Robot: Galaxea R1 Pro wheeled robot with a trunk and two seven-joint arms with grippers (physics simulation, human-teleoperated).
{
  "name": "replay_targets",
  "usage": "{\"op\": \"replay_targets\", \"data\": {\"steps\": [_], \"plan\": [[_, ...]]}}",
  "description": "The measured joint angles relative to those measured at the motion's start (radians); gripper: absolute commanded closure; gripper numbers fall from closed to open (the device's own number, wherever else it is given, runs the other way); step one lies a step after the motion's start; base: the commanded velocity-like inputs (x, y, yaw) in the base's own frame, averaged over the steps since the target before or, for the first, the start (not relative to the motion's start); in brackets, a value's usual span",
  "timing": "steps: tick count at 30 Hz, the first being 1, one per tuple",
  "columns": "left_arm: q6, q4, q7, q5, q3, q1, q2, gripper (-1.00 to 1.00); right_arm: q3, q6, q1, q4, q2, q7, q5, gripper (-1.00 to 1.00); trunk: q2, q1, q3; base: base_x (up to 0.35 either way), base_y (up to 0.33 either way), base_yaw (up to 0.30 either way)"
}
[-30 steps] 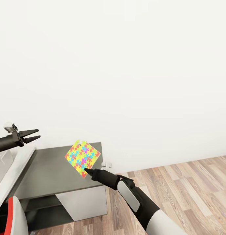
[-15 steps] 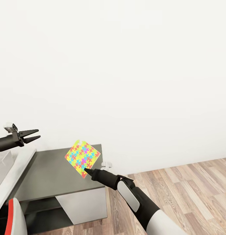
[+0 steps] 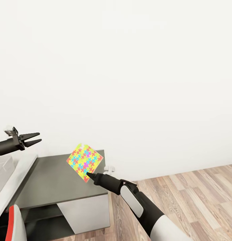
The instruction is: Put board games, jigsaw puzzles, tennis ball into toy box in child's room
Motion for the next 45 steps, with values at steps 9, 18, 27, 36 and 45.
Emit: {"op": "replay_targets", "data": {"steps": [9, 18, 27, 36, 45], "plan": [[0.000, 0.000, 0.000, 0.000, 0.000, 0.000, 0.000, -1.00, 0.003, 0.000, 0.000, 0.000, 0.000, 0.000, 0.000, 1.00, 0.000, 0.000, 0.007, 0.000, 0.000, 0.000], [0.000, 0.000, 0.000, 0.000, 0.000, 0.000, 0.000, -1.00, 0.017, -0.038, 0.000, 0.000, 0.000, -0.003, 0.001, 1.00, 0.000, 0.000, 0.008, 0.000, 0.000, 0.000], [0.000, 0.000, 0.000, 0.000, 0.000, 0.000, 0.000, -1.00, 0.044, -0.044, 0.000, 0.000, 0.000, -0.064, -0.003, 1.00, 0.000, 0.000, 0.008, 0.000, 0.000, 0.000], [0.000, 0.000, 0.000, 0.000, 0.000, 0.000, 0.000, -1.00, 0.046, -0.045, 0.000, 0.000, 0.000, -0.071, -0.003, 1.00, 0.000, 0.000, 0.008, 0.000, 0.000, 0.000], [0.000, 0.000, 0.000, 0.000, 0.003, 0.001, 0.003, -1.00, 0.046, -0.046, 0.000, -0.001, 0.000, -0.071, -0.003, 1.00, 0.000, 0.000, 0.008, 0.000, 0.000, 0.000]]}}
